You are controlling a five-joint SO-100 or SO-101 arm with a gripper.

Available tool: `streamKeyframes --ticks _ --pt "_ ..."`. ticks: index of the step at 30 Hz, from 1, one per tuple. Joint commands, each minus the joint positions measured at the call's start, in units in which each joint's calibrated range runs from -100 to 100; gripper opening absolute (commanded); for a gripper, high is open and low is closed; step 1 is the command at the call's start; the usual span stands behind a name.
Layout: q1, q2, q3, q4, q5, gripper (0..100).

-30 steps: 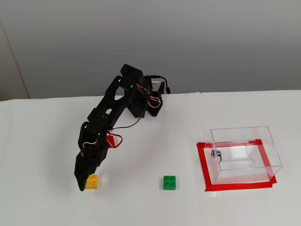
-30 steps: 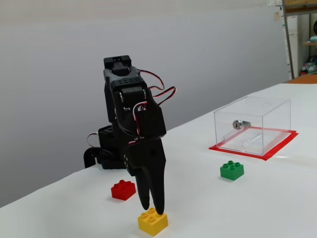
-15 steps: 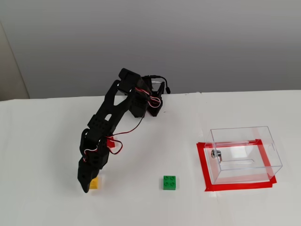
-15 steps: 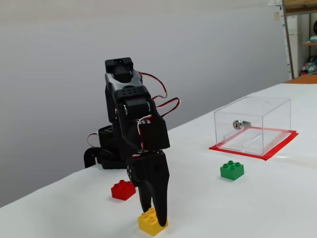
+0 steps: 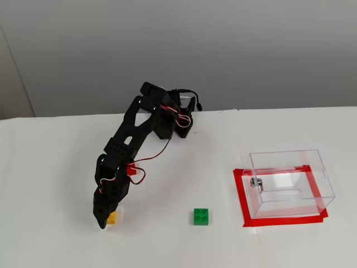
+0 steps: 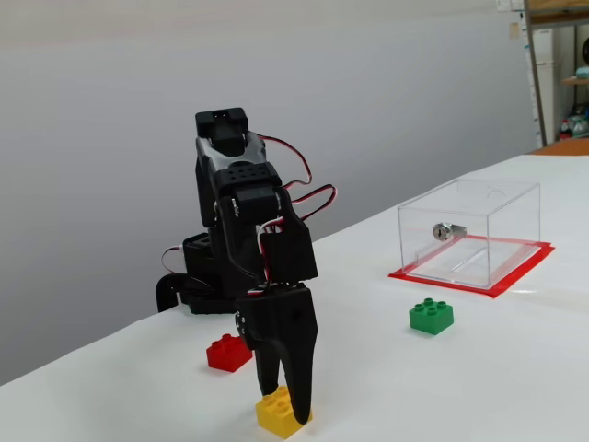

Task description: Pick the yellow lego brick and place it into the transparent box

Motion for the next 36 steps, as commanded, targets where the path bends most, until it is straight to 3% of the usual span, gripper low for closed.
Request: streamKeyframes --ticks 1,7,11,24,36 --pt "0.45 0.51 -1.25 0.44 0.12 30" --pt "0.37 0.77 -1.16 0.44 0.12 11" --pt "0.08 0.68 -1.25 0.44 0.12 3" --pt "-4.58 -10.69 -1.8 4.27 3.88 3" --pt "-26.61 -34.36 -1.16 9.75 9.47 3"
